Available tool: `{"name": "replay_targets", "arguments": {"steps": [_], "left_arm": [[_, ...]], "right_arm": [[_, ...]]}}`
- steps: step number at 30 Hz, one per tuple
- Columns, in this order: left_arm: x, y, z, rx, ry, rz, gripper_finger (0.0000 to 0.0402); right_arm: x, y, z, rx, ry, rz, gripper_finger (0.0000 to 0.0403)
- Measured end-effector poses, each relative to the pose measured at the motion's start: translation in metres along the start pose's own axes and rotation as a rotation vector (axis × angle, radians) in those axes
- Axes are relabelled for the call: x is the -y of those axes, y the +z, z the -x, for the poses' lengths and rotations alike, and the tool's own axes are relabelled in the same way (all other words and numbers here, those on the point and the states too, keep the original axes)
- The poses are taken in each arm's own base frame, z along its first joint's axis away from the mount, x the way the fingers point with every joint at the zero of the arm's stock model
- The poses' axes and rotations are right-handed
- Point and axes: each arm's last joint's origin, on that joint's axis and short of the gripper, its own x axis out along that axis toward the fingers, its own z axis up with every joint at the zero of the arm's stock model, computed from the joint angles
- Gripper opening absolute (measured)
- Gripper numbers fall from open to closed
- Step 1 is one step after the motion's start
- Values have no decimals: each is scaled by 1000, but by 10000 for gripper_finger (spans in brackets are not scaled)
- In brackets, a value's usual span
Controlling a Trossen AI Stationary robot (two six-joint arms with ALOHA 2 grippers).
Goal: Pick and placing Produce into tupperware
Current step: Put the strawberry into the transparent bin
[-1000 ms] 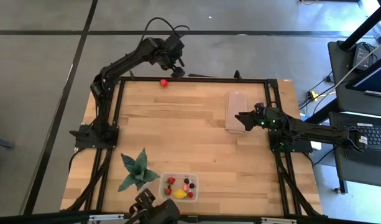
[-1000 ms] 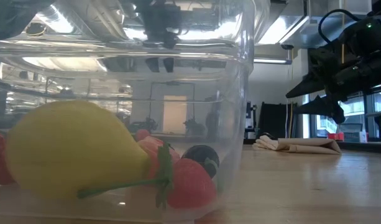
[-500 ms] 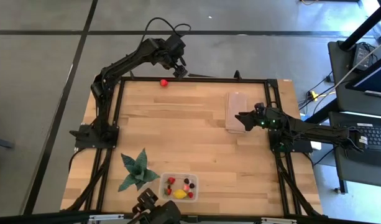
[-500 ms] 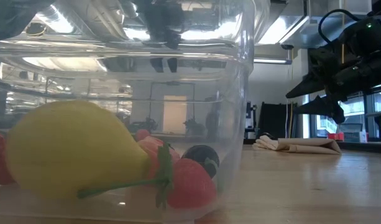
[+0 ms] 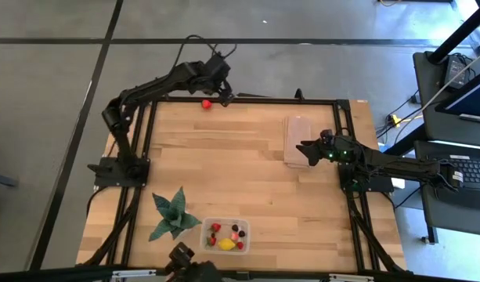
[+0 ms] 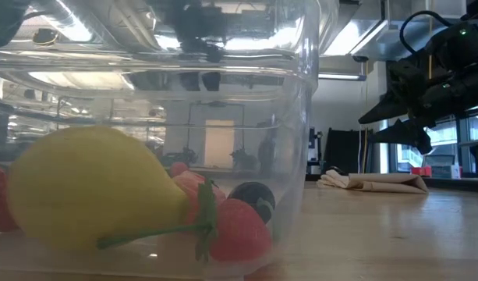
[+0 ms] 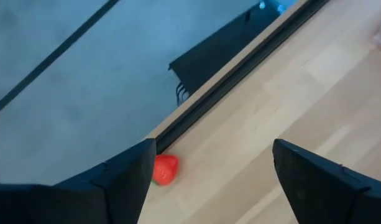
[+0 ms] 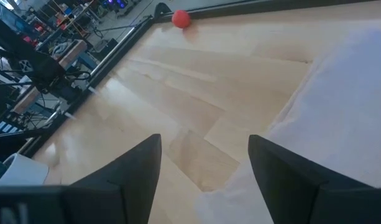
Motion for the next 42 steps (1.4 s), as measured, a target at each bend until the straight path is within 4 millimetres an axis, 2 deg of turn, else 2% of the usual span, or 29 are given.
{"name": "replay_targets", "arguments": {"steps": [5, 14, 21, 25, 29, 34, 42], "left_arm": [[-4, -26, 1, 52, -10, 69, 304], [3, -69, -2, 289, -25, 157, 306], [13, -91, -23, 371, 3, 205, 296], [19, -110, -36, 439, 92, 232, 296], [18, -120, -43, 453, 100, 263, 296], [9, -132, -51, 434, 218, 306, 295], [-9, -136, -62, 372, 126, 359, 295]], "right_arm": [[0, 0, 0, 1, -1, 4, 243], [1, 1, 0, 24, -28, -4, 243], [1, 1, 0, 24, -29, -5, 243], [1, 1, 0, 25, -29, -15, 243], [1, 1, 0, 25, -29, -32, 243], [1, 1, 0, 25, -29, -34, 243], [1, 1, 0, 27, -28, -88, 243]]}}
